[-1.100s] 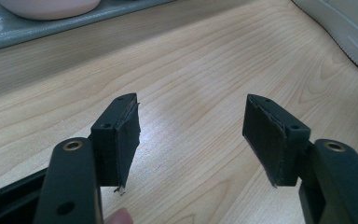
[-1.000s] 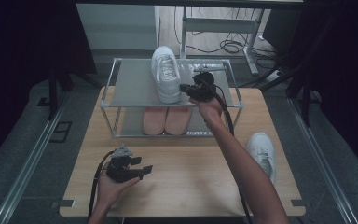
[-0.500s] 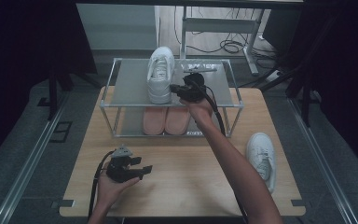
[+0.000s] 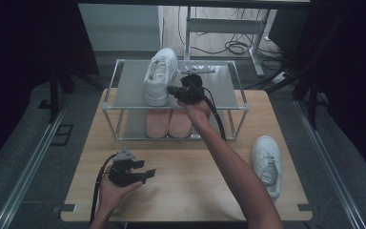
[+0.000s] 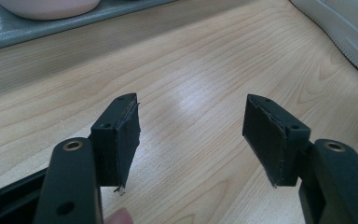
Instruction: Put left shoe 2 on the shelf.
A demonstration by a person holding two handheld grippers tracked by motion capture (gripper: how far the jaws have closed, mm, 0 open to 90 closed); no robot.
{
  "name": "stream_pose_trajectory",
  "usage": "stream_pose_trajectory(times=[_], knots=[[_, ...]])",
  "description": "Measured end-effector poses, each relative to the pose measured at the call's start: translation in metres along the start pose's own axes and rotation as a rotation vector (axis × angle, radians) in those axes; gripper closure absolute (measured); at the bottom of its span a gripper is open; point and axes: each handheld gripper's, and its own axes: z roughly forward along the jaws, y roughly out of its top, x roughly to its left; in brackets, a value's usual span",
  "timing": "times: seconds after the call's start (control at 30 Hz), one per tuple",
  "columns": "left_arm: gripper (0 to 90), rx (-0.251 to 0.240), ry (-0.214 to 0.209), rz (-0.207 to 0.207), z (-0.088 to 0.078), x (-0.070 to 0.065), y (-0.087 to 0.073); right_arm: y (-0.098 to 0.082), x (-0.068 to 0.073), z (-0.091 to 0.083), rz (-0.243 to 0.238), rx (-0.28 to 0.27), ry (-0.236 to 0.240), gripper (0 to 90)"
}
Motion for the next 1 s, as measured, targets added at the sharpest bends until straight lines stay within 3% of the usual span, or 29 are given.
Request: stream_pose_trajectory(times=[0.4,0.7,0.83,1.0], knots=[[37.1,-0.004,-0.006,0.002,0.000,0.000,0.000,-0.001,-0.007,-0.011,-0.011,0.000,-0.006,89.6],[37.1,-0.002,-0.002,0.004,0.000,0.000,0.000,-0.006,-0.014,-0.046,-0.055,-0.011,-0.020,88.6],[37.1,0.001,-0.001,0.005,0.001,-0.001,0.000,-0.014,-0.019,-0.062,-0.107,0.007,-0.039,88.6],[37.0,0.003,0.003,0.005,0.001,0.000,0.000,-0.029,-0.027,-0.084,-0.109,-0.001,-0.035,88.6]])
